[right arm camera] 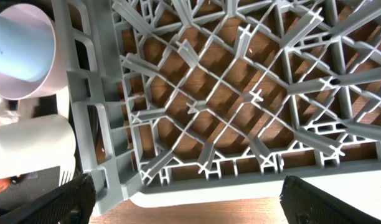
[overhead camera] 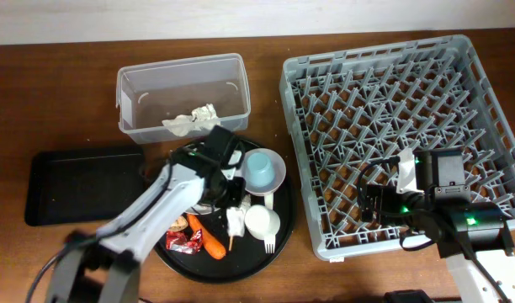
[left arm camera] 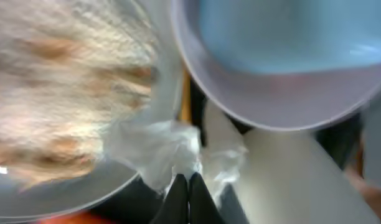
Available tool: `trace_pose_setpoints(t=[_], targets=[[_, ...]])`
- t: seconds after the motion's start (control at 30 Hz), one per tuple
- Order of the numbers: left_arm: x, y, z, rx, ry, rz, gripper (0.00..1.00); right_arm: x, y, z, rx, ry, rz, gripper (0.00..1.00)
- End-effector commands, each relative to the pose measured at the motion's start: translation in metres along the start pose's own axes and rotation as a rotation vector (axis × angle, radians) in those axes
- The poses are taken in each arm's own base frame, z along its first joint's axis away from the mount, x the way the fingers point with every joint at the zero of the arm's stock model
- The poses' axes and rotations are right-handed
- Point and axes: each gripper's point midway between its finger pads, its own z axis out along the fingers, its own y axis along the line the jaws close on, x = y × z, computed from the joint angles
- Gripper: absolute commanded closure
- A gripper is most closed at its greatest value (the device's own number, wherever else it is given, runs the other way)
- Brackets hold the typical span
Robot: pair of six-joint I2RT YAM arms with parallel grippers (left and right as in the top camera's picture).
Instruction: Sort waste into correct bins and load items into the dishwasher rack
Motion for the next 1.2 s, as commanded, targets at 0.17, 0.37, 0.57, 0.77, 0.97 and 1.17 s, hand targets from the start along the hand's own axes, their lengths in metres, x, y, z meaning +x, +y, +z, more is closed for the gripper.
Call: trace_pose_setpoints(t=[0.17,0.37,0.57,0.77,0.97,1.17], targets=[[-0.142,0.085,-0.133,-0.142,-0.634,-0.197,0.99,-0.004,-0.001,-0.004,0.010,-0.019,0.007,0.02],[-0.189,0.118,-0.098,-0.161,-0.703,-0.243,0.89,-0.004,-0.001,-0.004,0.009,-0.019,0.007,0.02],[-0.179,0.120,-0.099,-0.156,-0.666,-0.253,0.31,-0.003,-0.001,-0.004,0.010,-0.018,0.007,0.02],[-0.052,0.085,-0.089,-0.047,-0.199,-0.282,0.24,-0.003,-0.001,-0.004,0.010,-0.018,0.007,0.02],[0.060,0.074,-0.070,-0.101,0.239,-0.320,0.32,-0.003,-0.001,-0.004,0.010,-0.018,0.007,0.02],[0.107,0.052,-0.027,-0.138,0.367,-0.221,0.25,-0.002,-0.001,-0.004,0.011,-0.012,0.008,0.02]])
